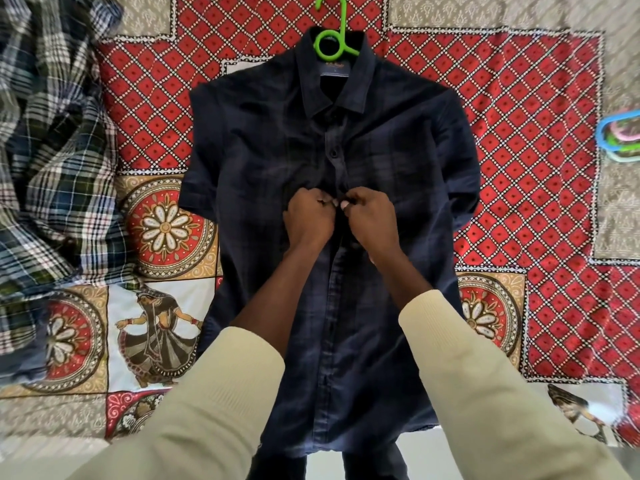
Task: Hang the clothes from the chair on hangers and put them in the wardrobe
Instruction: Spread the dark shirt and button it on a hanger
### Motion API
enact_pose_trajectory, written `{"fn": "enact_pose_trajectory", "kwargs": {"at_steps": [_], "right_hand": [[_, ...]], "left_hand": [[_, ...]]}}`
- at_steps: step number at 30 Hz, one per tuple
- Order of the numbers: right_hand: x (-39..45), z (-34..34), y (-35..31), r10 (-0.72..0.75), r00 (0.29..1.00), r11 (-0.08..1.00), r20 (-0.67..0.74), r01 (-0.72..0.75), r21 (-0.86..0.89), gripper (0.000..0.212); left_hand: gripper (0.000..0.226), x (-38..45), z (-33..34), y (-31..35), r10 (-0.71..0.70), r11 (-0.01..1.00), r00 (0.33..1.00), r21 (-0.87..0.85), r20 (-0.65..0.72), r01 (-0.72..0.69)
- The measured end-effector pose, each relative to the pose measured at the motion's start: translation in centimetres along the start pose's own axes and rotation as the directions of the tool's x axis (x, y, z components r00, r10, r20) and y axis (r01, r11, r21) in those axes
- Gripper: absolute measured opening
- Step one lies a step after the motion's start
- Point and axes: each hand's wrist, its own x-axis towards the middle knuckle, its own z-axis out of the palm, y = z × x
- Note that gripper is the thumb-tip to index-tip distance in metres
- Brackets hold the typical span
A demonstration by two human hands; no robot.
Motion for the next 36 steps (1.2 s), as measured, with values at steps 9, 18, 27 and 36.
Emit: {"fn": "enact_pose_trajectory", "kwargs": {"at_steps": [9, 18, 27, 36], "right_hand": [[-0.6, 0.6, -0.1, 0.04, 0.998, 0.984, 0.039, -0.047, 0.175, 0.004], [-1.1, 0.5, -1.5, -0.054, 0.999, 0.987, 0.007, 0.054, -0.153, 0.011], [-1.6, 1.2, -0.5, 0.148, 0.985, 0.919, 0.085, -0.169, 0.357, 0.012], [-1.7, 1.4, -0.5, 0.201, 0.975, 0.874, 0.092, -0.221, 0.432, 0.007]], "left_hand": [[0.013, -1.9, -1.3, -1.1, -0.281, 0.757, 0.959, -0.607, 0.029, 0.24], [0.013, -2.8, -0.5, -1.8, -0.029, 0.998, 0.95, -0.065, -0.312, 0.009], [0.008, -2.3, -1.1, -1.5, -0.237, 0.804, 0.971, -0.568, -0.036, 0.175], [0.016, -2.5, -0.1, -2.1, -0.16, 0.894, 0.98, -0.439, -0.12, 0.092]]}}
